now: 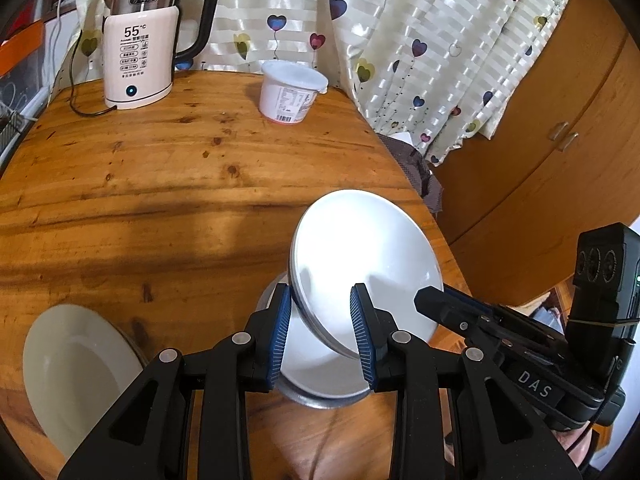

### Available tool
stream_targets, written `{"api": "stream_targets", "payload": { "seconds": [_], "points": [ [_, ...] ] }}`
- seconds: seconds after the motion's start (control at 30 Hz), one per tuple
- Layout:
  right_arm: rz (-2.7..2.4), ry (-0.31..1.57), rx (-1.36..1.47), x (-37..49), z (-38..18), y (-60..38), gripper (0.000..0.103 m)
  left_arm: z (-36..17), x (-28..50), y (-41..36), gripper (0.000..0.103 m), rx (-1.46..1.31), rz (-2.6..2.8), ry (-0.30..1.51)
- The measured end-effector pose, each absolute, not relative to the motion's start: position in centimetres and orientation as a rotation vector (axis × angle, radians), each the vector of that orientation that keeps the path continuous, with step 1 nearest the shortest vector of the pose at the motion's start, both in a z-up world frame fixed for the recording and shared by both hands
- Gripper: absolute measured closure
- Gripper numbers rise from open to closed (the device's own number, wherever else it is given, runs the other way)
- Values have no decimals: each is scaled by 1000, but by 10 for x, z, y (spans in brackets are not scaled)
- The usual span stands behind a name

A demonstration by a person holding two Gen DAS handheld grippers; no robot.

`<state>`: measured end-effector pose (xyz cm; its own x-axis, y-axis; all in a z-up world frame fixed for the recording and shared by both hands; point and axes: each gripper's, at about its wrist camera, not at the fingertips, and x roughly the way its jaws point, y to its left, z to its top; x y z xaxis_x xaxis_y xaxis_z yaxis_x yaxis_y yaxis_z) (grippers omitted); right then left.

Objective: Organize plates and bowls

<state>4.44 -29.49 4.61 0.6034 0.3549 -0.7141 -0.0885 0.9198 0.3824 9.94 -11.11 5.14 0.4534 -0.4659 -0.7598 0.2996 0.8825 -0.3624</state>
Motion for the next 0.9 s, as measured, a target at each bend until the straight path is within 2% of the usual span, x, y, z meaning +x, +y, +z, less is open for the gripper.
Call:
{"api": "stream_targets", "payload": {
  "seconds": [0.9],
  "points": [
    [270, 961, 303, 39, 22, -292, 82, 17, 90, -111, 71, -184, -444, 1070]
  ]
}}
